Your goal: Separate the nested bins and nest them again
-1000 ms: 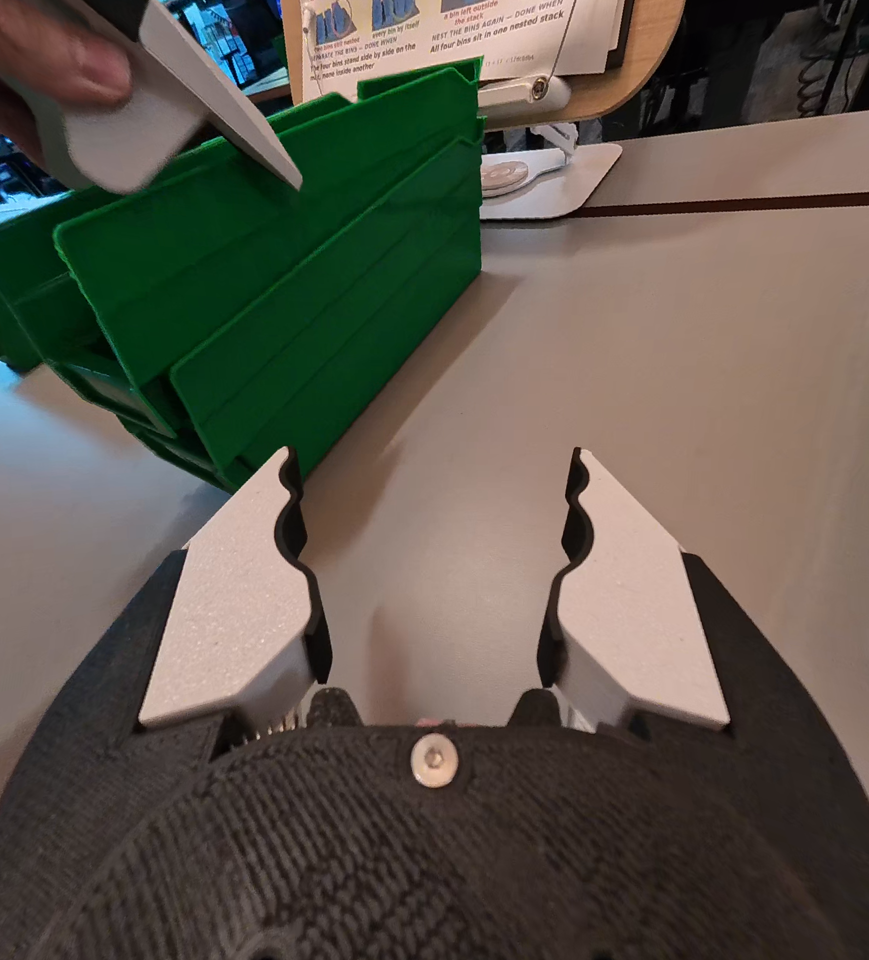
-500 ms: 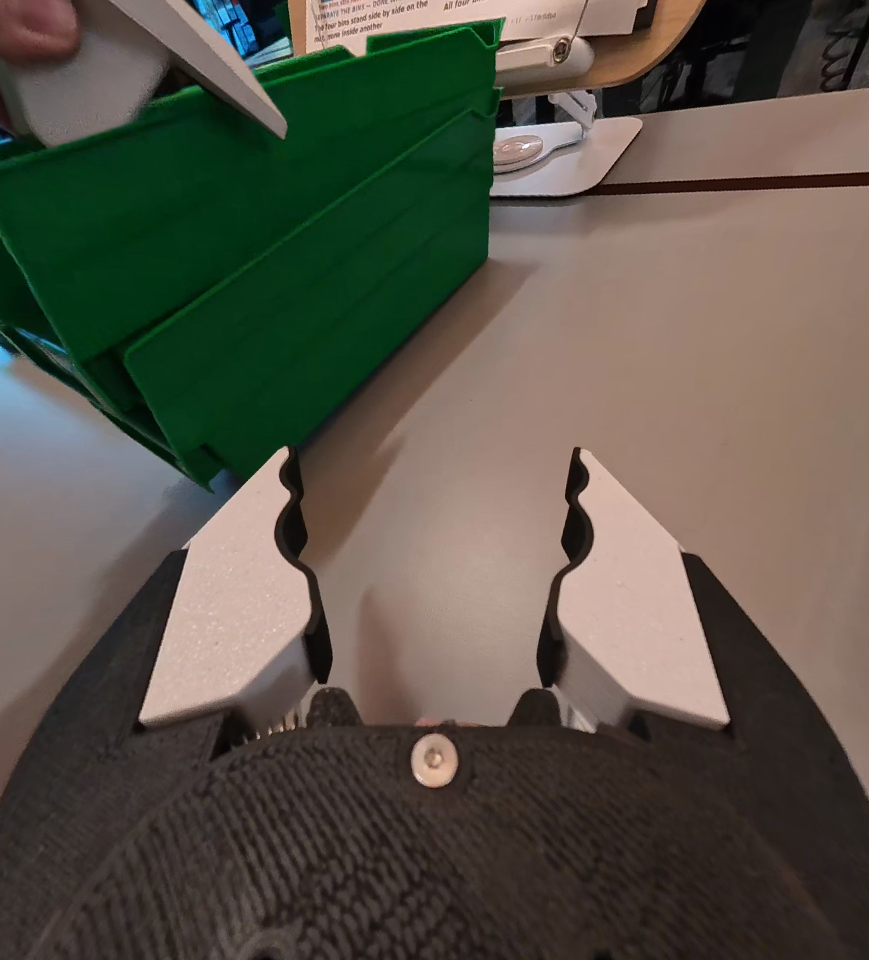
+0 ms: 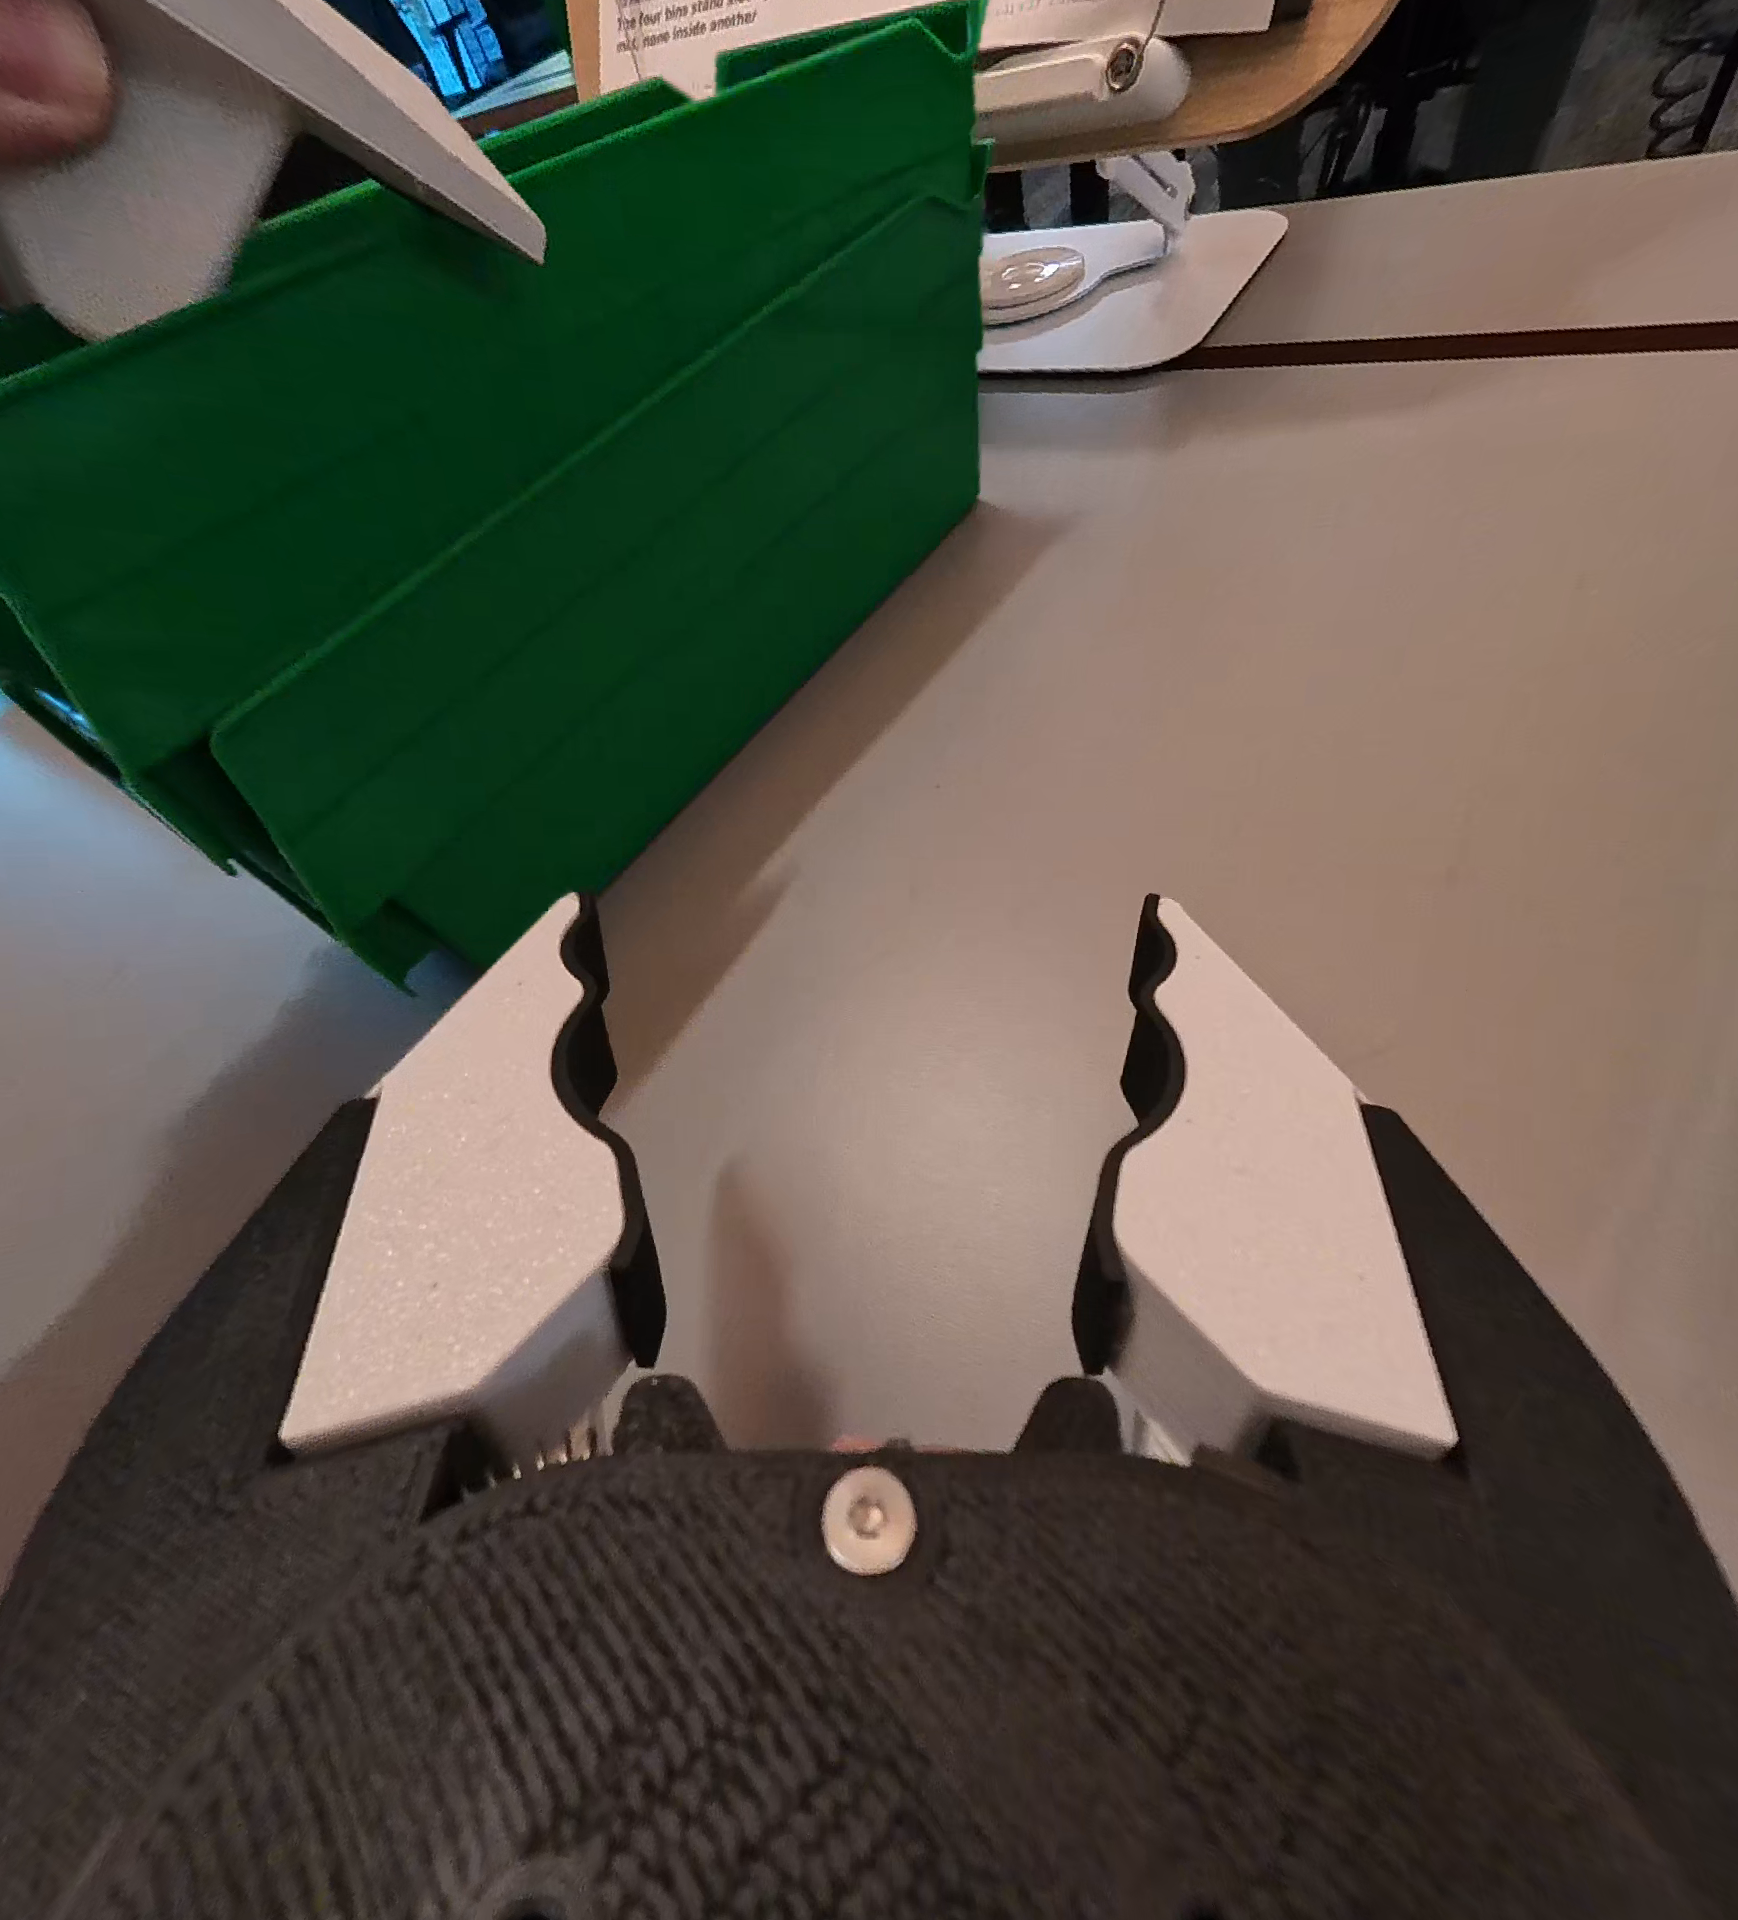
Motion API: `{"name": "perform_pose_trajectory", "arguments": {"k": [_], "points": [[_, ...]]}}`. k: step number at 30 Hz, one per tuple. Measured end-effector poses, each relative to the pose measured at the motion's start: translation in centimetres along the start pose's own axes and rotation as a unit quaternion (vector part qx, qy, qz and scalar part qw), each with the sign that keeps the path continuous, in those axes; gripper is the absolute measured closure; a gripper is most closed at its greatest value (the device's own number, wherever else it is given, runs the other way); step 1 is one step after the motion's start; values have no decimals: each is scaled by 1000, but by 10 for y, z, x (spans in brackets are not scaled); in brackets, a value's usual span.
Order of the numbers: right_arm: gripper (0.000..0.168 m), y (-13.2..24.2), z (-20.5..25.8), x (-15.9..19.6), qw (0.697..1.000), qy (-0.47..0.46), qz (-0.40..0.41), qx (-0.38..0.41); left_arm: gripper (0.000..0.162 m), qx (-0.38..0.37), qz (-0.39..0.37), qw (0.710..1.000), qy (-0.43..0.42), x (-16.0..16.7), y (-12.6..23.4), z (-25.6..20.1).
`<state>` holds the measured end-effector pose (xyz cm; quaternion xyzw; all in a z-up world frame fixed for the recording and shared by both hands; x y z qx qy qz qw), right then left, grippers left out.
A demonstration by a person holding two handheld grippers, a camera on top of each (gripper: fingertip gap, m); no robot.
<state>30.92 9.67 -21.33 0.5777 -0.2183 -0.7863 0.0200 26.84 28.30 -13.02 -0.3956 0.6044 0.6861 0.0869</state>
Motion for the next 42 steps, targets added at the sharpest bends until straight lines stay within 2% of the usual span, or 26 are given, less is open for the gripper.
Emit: {"name": "perform_pose_trajectory", "arguments": {"k": [2, 5, 8, 11, 15, 18, 23, 30, 42], "points": [[68, -1, 0, 1, 1000, 0, 2, 0, 47, -11, 29, 1000, -4, -1, 1, 1], [68, -1, 0, 1, 1000, 1, 3, 1, 51, -38, 52, 997, -33, -13, 0, 0], [68, 0, 0, 1, 1000, 2, 3, 1, 46, -46, 114, 991, -48, -16, -10, -2], [68, 1, -1, 0, 1000, 3, 3, 3, 32, -42, 190, 980, -47, -8, -24, -1], [68, 2, -2, 0, 1000, 1, 1, 3, 43, -39, 232, 971, -49, -9, -25, 3], [68, 1, -1, 1, 1000, 1, 4, -1, 59, -33, 213, 975, -52, -14, -26, 6], [68, 1, 0, 1, 1000, 4, 4, -1, 69, -19, 153, 987, -52, -12, -19, 5], [68, 0, -2, 2, 1000, -1, 5, -1, 71, -19, 89, 995, -37, -19, -8, 12], [68, -3, 4, 4, 1000, 9, 11, -3, 74, -19, 43, 998, -31, -21, -12, 14]]}}
Point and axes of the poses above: each gripper's, where its closed fingertips meet, y back along the fingers, x out of its underside, z = x × y across the jaws, the point moved 4 cm from there along y, back along the fingers, and after that the axes turned 1 degree about -x, right-handed, at the moved point
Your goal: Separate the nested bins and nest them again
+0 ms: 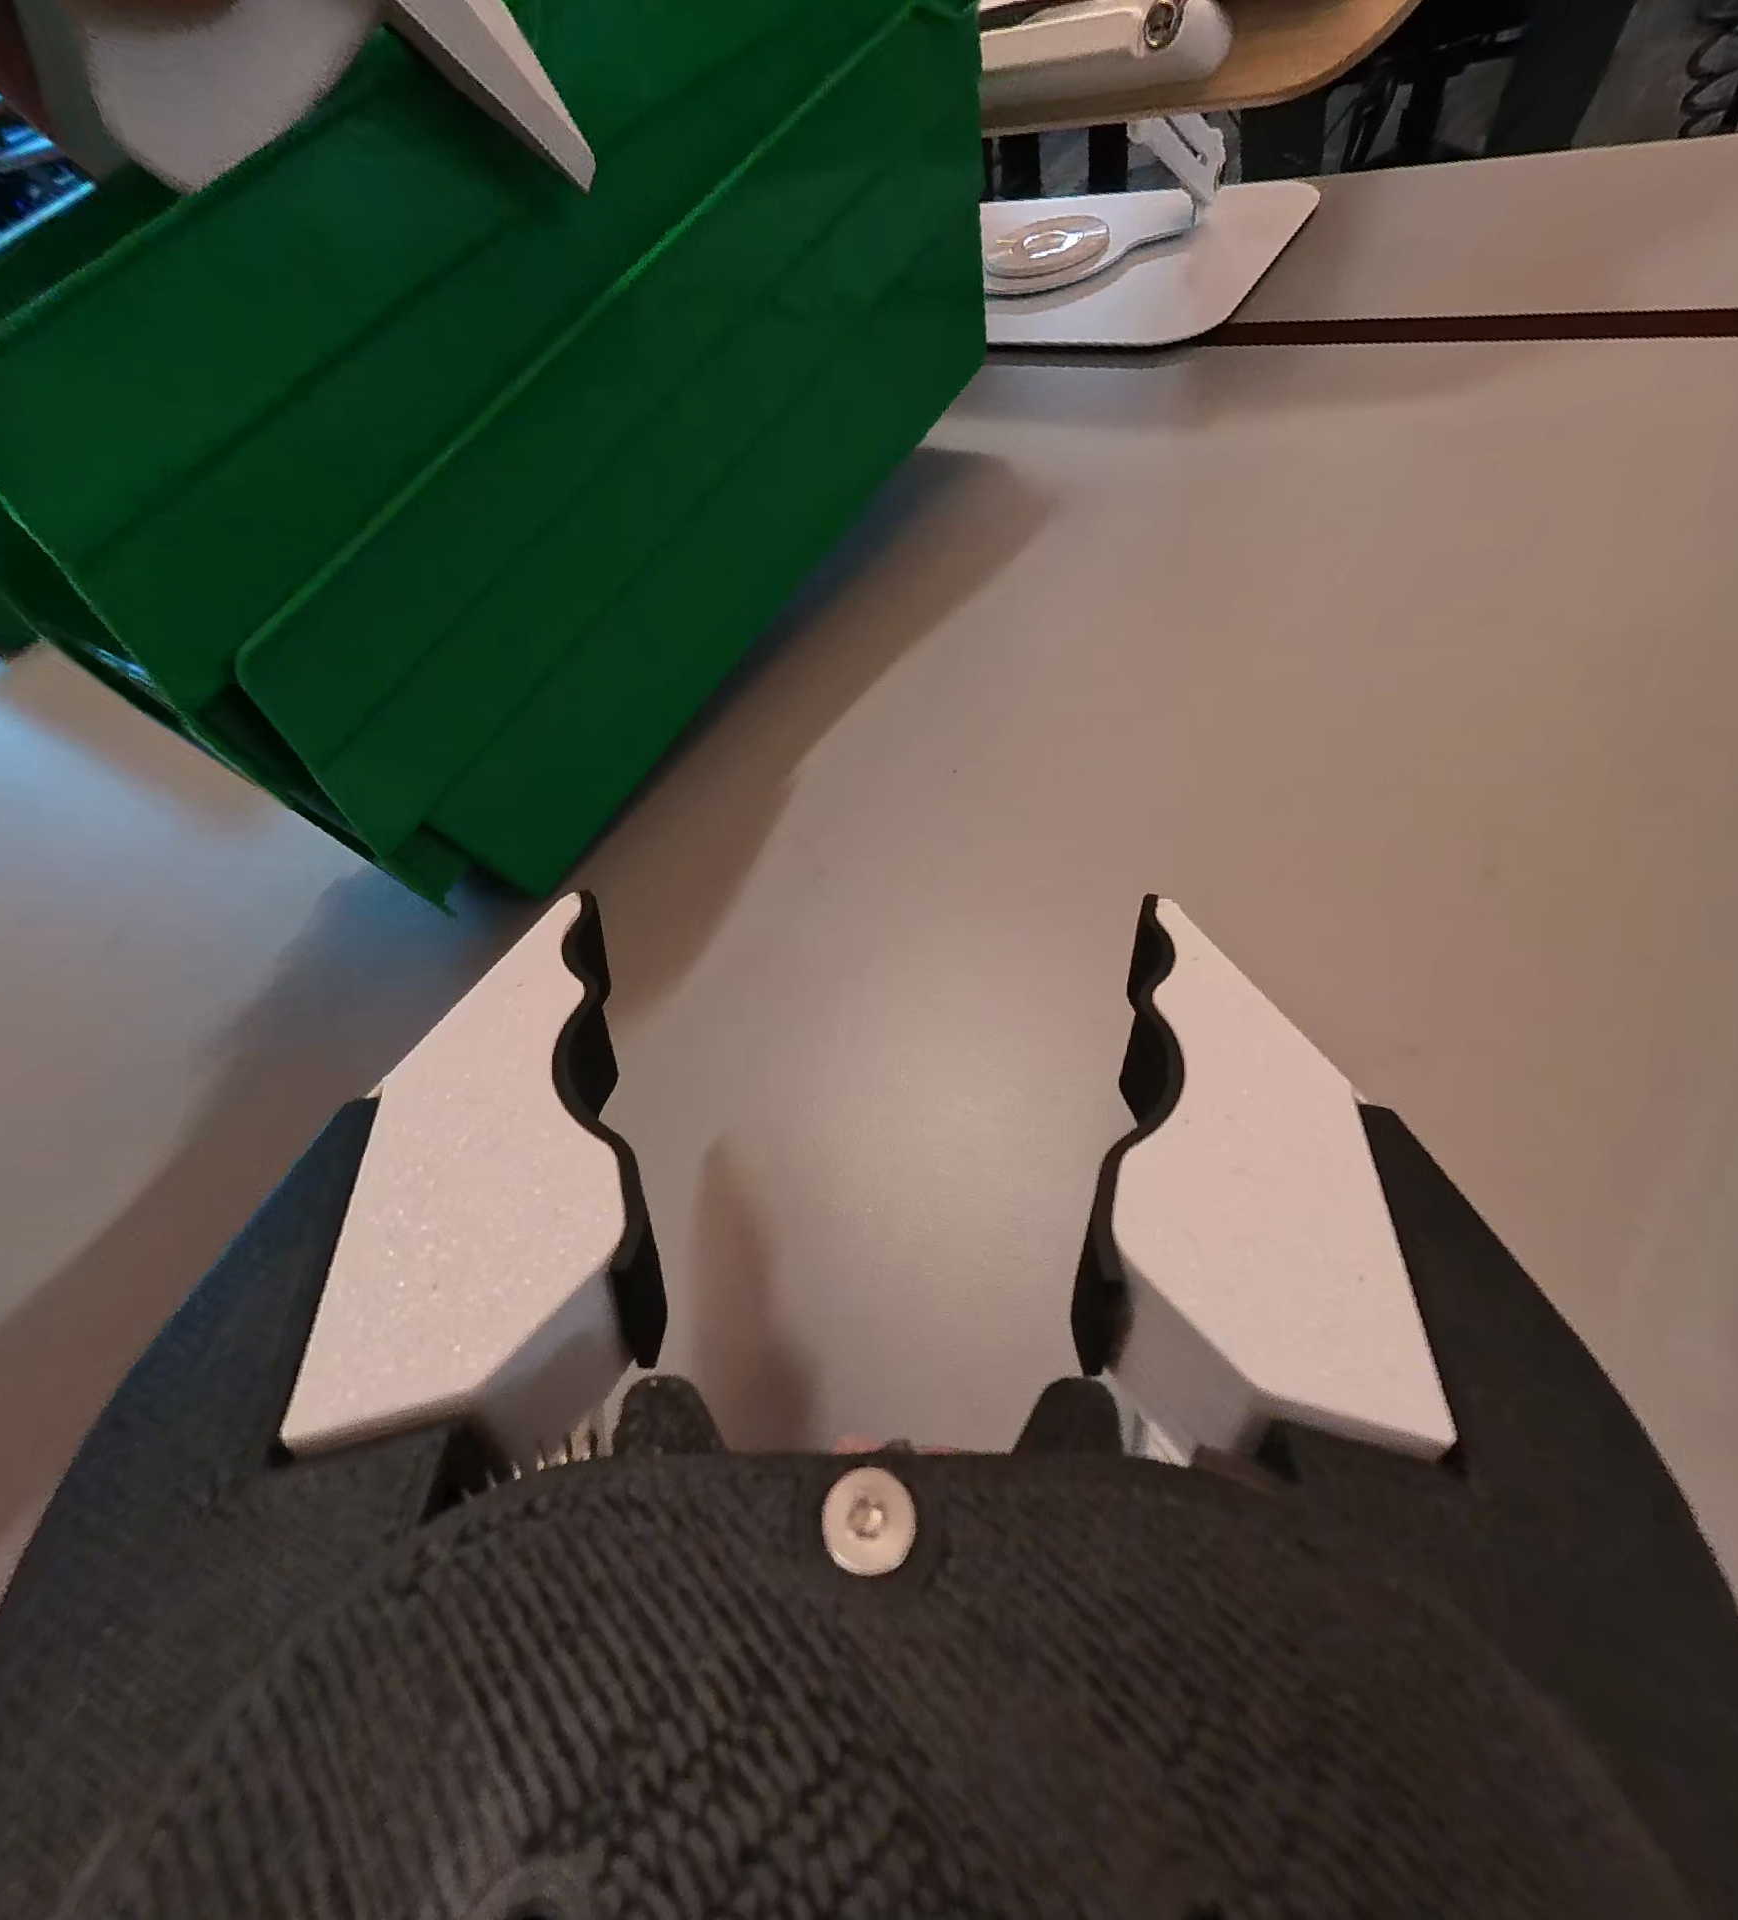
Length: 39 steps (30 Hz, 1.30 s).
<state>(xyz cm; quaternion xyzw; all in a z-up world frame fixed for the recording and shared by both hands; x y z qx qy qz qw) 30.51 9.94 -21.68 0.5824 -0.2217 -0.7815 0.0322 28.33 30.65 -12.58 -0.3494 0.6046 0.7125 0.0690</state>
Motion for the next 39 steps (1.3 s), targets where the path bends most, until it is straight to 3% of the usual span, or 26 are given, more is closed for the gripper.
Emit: {"name": "perform_pose_trajectory", "arguments": {"k": [7, 12, 20, 31, 36, 39], "points": [[68, 0, 0, 0, 1000, 0, 1, 0, 69, 0, 16, 1000, 2, 5, -7, 2], [69, -1, 2, 1, 1000, 1, 3, -3, 66, 4, 76, 997, 19, 4, -8, 7], [69, -1, 3, 2, 1000, 4, 7, -5, 66, -5, 162, 987, -21, 2, -20, 0], [69, -2, -2, 3, 1000, -3, 10, -4, 63, -9, 128, 992, -13, 5, -24, -3], [68, 0, 3, 1, 1000, 6, 8, -5, 43, -7, 135, 991, -15, 8, -25, -2], [66, 3, 2, -3, 1000, 12, 1, 1, 39, 15, 89, 996, -13, -5, -13, -4]]}}
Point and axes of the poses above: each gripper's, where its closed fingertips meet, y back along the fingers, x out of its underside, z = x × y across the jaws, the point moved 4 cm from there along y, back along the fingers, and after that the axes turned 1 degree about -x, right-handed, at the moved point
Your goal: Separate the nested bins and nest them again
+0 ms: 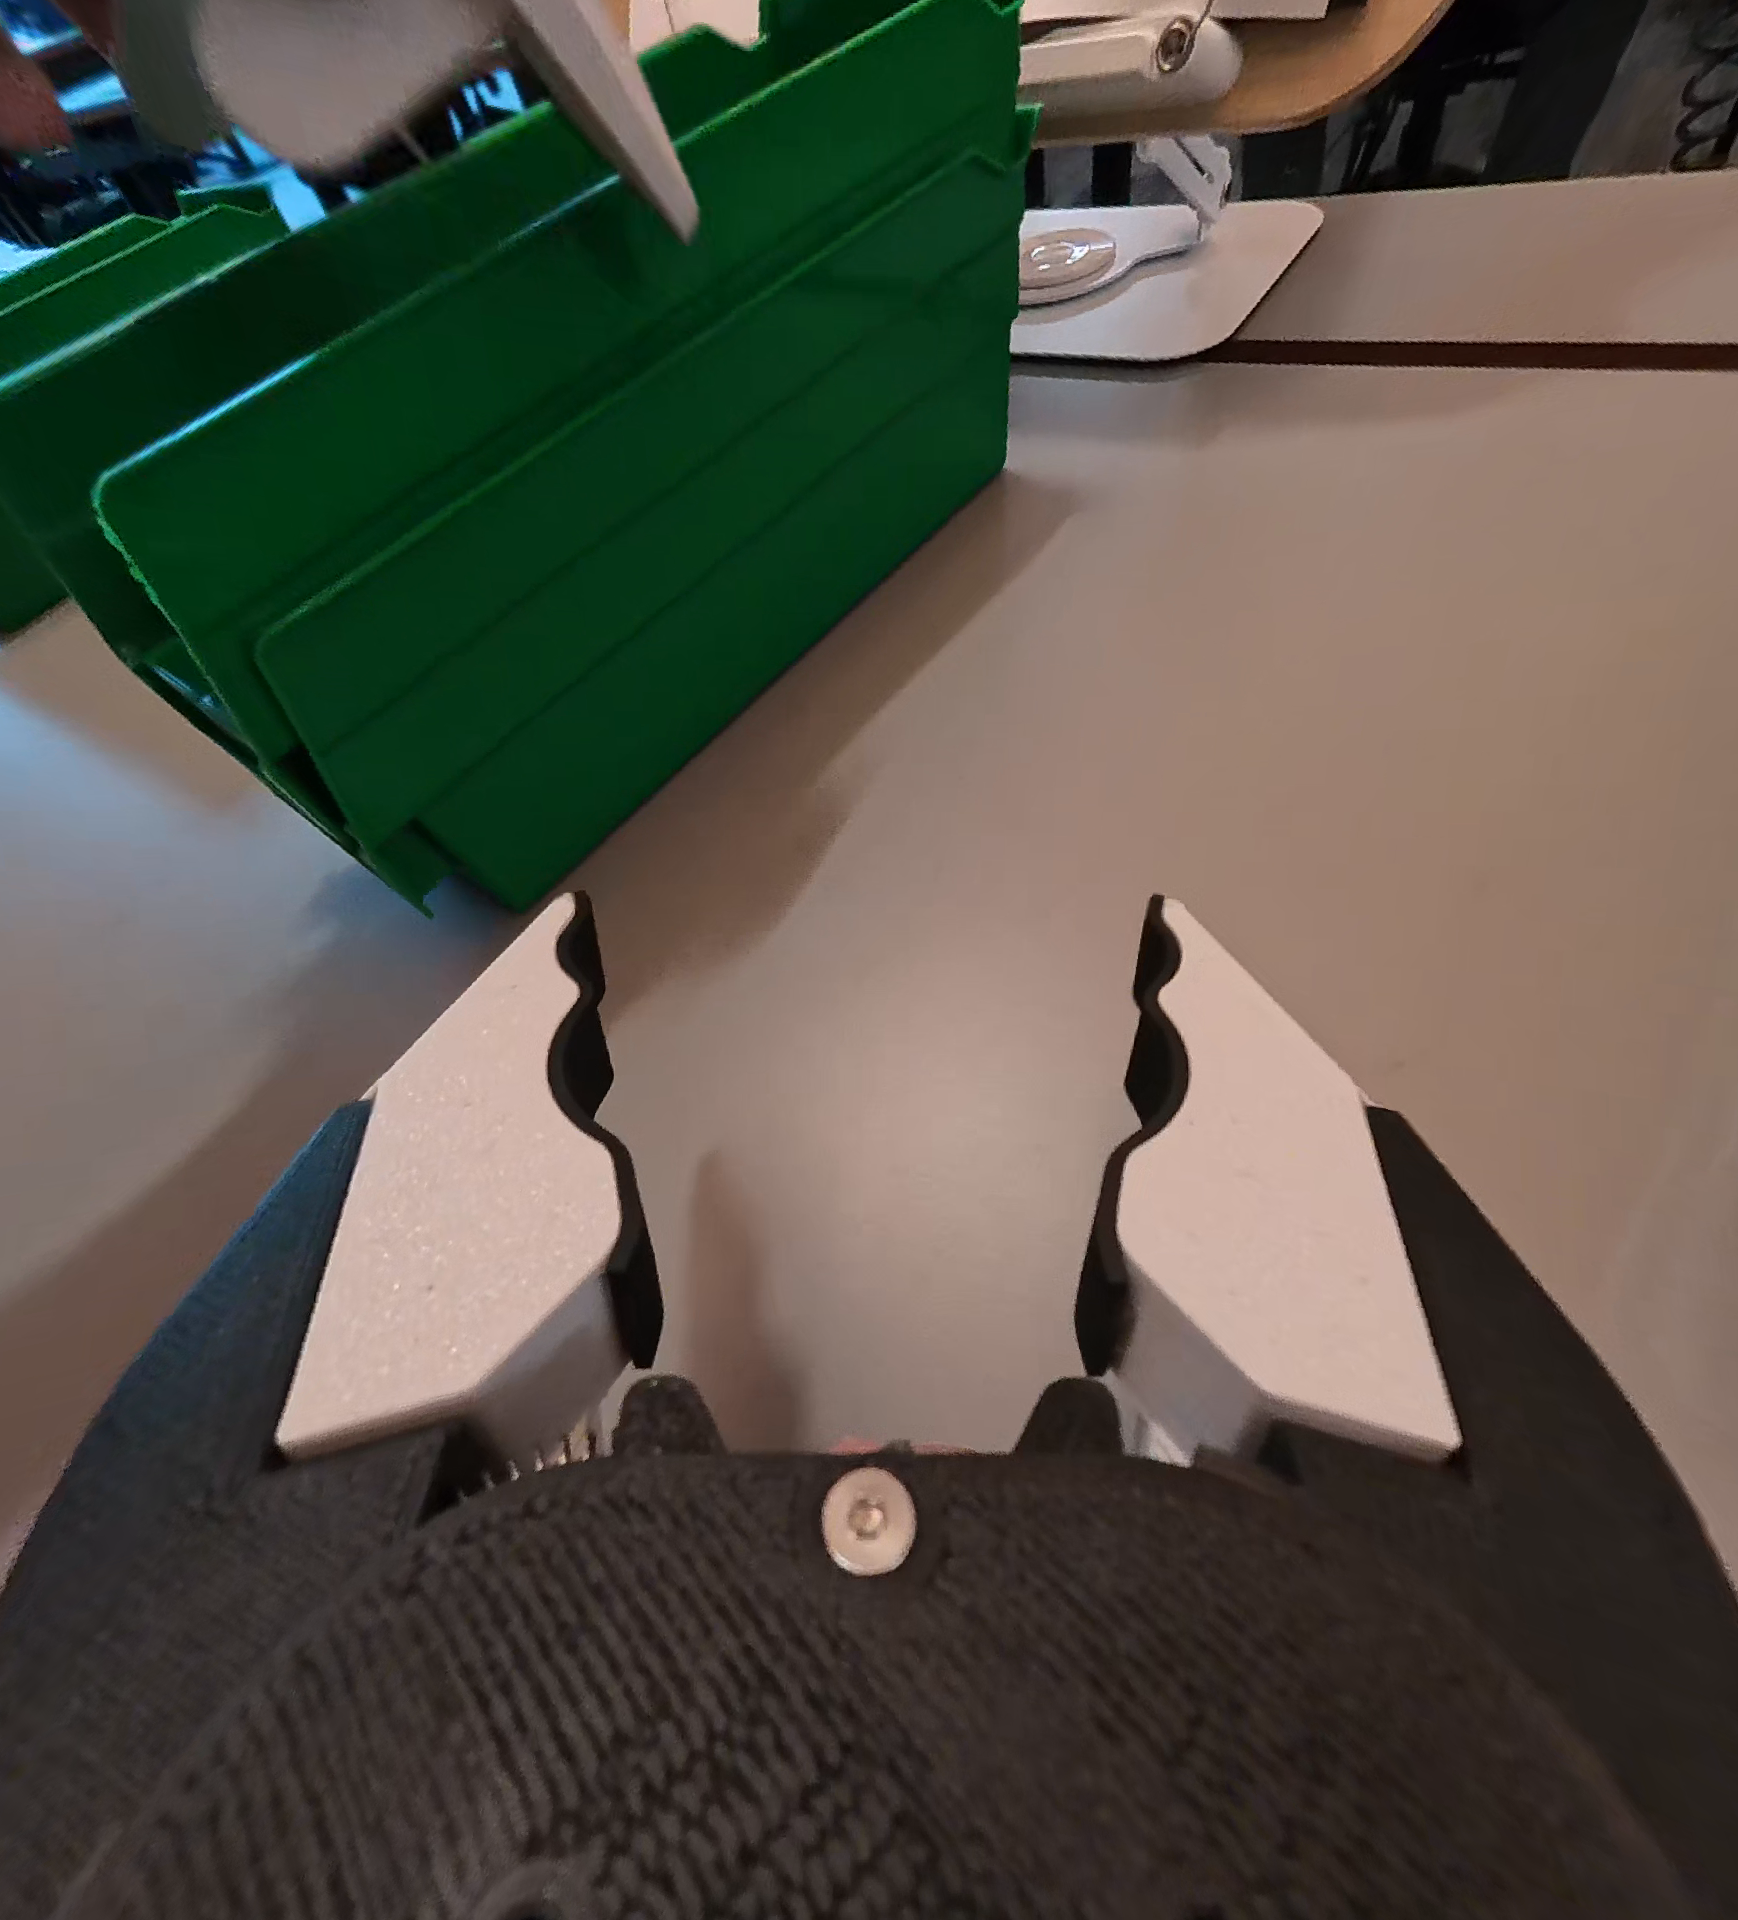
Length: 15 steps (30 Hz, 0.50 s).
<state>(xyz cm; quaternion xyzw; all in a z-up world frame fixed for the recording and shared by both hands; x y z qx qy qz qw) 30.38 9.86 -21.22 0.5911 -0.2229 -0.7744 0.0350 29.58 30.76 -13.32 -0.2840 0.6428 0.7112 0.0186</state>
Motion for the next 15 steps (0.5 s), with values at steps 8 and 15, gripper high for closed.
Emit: {"name": "perform_pose_trajectory", "arguments": {"k": [8, 15], "points": [[65, -1, -1, 2, 1000, 4, 7, 5, 37, 5, -54, 999, 6, -32, 62, 32], [64, 3, 3, -3, 1000, 18, 4, 4, 37, -93, -18, 995, 23, -19, 93, 177]]}}
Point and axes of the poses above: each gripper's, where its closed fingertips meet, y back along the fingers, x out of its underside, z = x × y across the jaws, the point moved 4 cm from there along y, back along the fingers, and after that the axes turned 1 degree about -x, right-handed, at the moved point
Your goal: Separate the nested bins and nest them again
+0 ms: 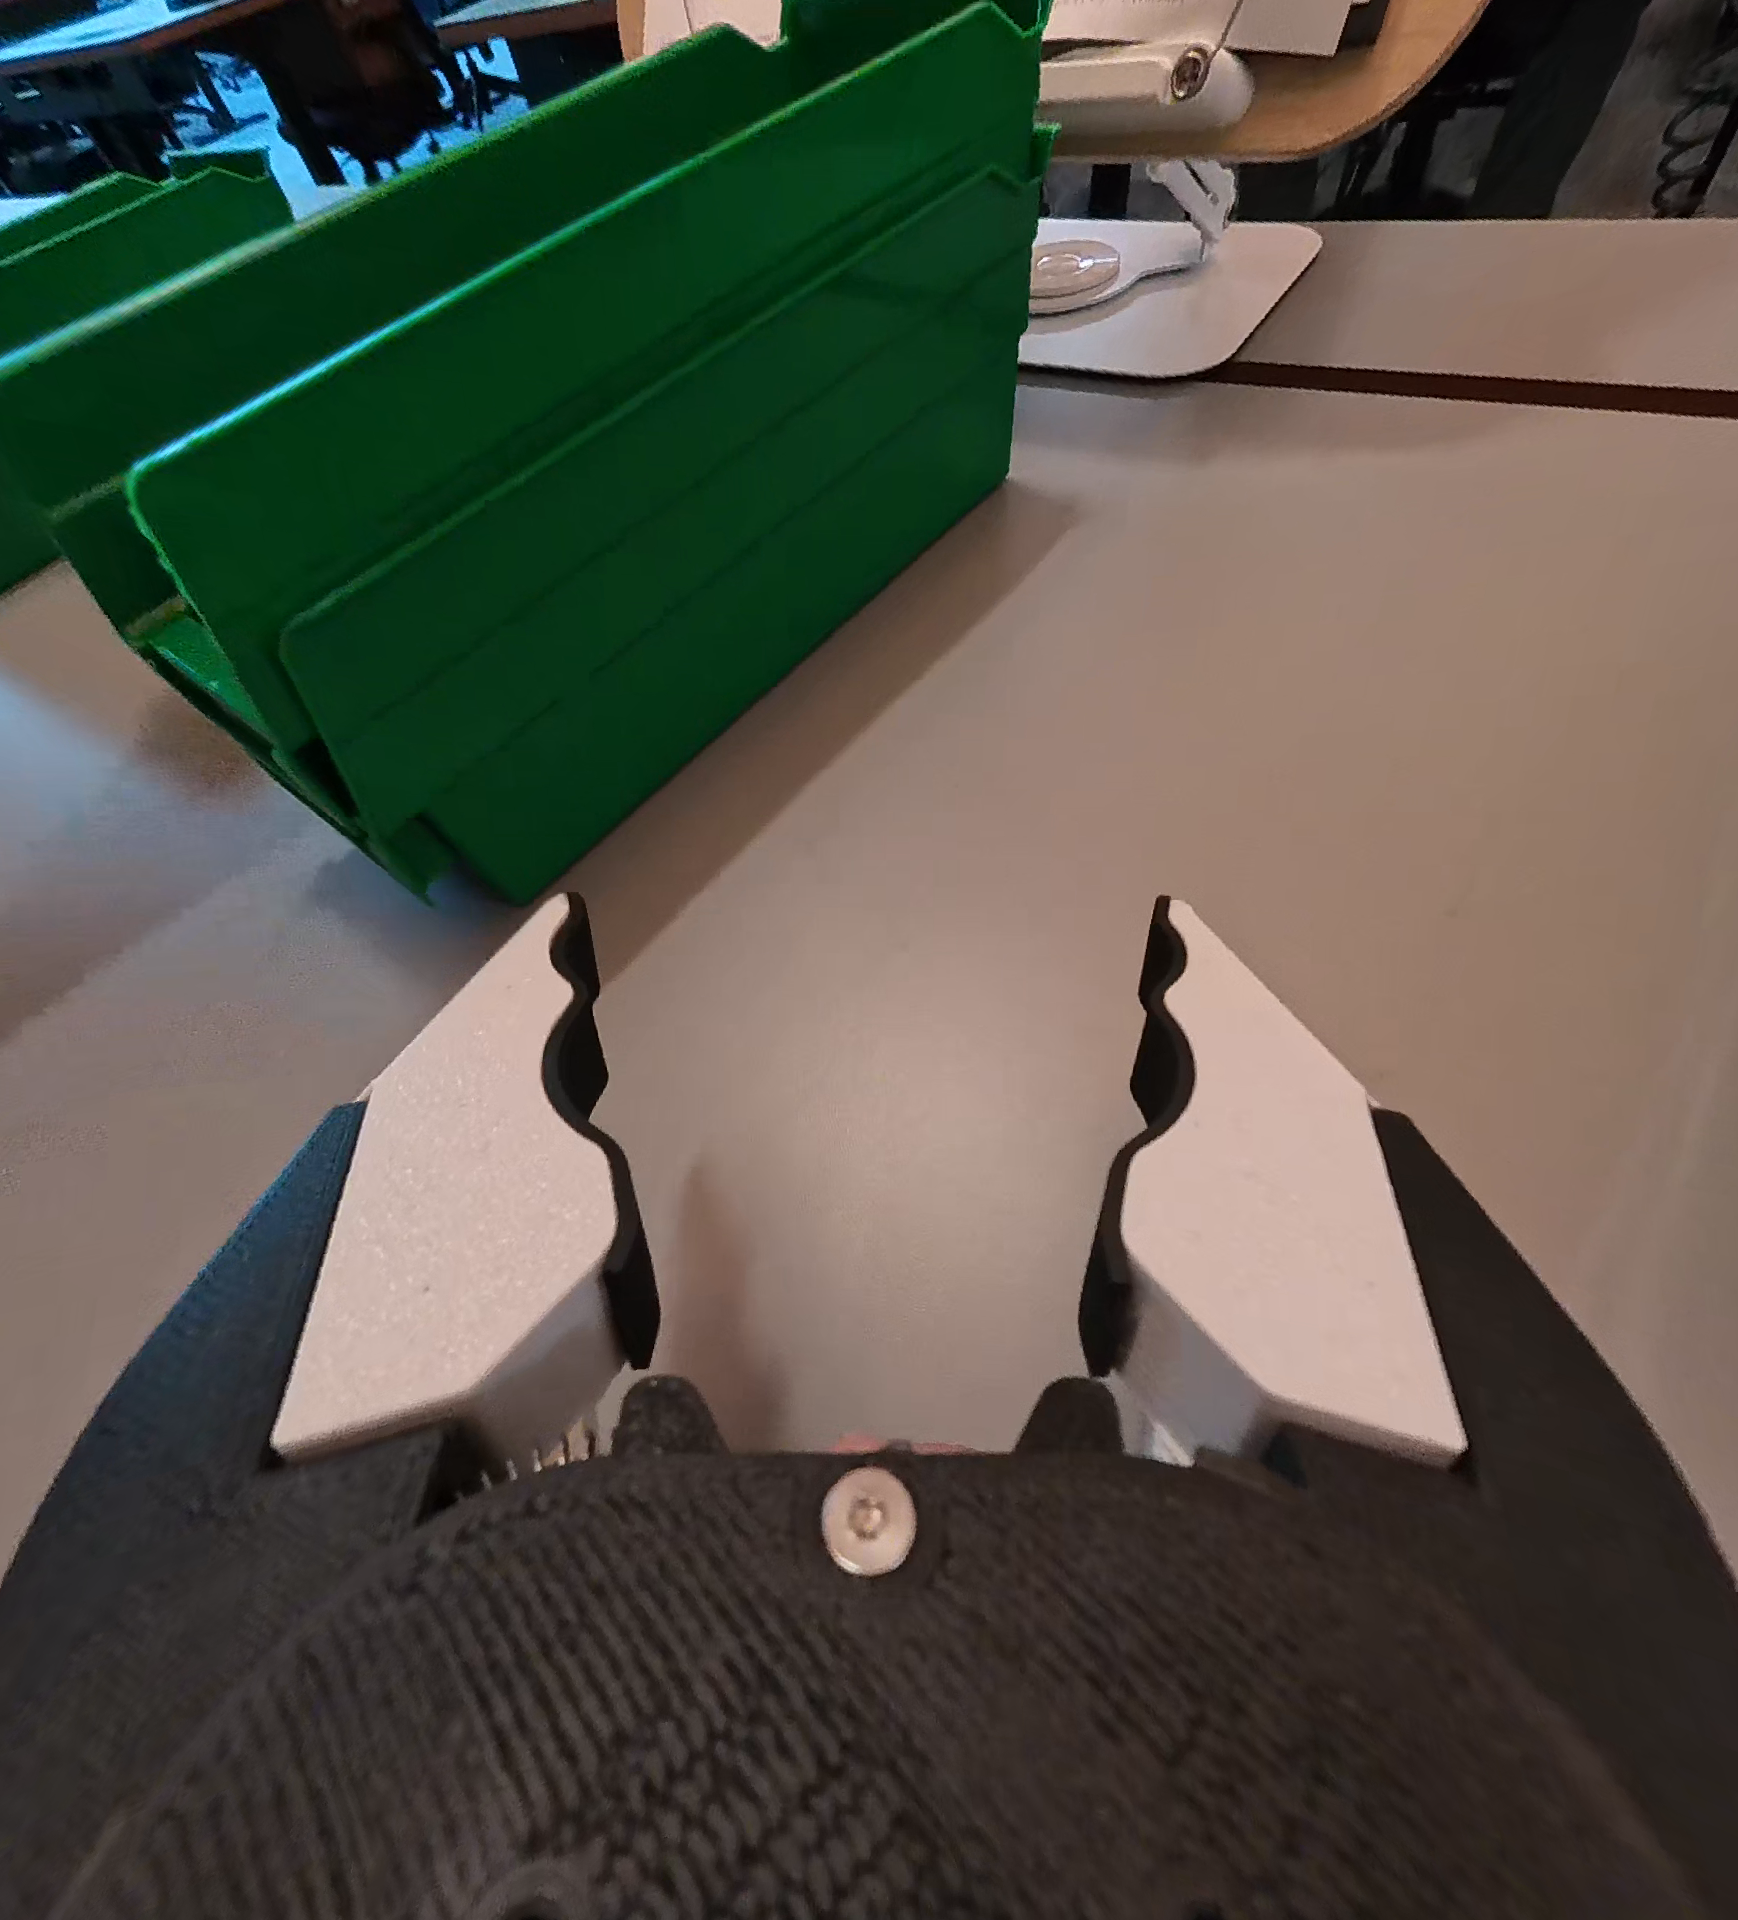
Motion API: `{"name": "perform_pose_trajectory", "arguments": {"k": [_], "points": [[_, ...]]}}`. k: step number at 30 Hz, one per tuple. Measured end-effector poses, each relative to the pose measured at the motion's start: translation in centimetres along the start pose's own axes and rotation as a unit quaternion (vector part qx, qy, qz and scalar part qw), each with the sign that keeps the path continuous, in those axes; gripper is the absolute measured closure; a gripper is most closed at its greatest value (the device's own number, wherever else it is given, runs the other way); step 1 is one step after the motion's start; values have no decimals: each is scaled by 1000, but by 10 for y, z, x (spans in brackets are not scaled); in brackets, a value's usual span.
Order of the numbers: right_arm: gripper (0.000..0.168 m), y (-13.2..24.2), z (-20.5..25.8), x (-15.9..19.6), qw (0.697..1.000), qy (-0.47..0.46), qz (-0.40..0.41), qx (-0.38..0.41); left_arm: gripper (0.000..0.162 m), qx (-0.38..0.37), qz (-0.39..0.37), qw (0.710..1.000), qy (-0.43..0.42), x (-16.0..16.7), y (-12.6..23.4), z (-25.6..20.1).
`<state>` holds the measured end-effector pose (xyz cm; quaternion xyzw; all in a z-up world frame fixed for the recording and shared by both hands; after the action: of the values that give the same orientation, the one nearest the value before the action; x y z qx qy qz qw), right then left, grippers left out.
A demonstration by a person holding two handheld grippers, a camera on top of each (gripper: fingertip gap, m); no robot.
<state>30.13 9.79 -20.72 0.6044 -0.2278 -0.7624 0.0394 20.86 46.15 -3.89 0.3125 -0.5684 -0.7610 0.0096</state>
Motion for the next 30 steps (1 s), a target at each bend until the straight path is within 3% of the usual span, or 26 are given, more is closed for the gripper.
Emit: {"name": "perform_pose_trajectory", "arguments": {"k": [5, 11, 16, 21, 30], "points": [[64, -2, 2, 0, 1000, -20, -1, -15, 34, -54, 70, 996, 11, 43, -19, 123], [55, -8, 6, 5, 1000, -1, 15, 1, 34, -98, 127, 987, -30, 89, -45, 210], [43, -12, 9, 8, 1000, 1, 26, 6, 34, -94, 174, 979, -55, 108, -70, 246], [35, -11, 11, 4, 1000, -5, 18, 3, 34, -28, 170, 984, -39, 109, -95, 252], [33, -8, 1, 1, 1000, -2, 12, 22, 31, 16, 197, 980, 16, 119, -128, 261]]}}
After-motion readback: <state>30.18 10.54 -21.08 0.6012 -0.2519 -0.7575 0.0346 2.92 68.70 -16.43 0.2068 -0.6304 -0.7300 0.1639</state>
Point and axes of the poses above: each gripper's, where its closed fingertips meet, y back along the fingers, x out of its underside, z = x × y across the jaws, the point moved 4 cm from there along y, back along the fingers, and after that the axes turned 1 degree about -x, right-handed, at the moved point
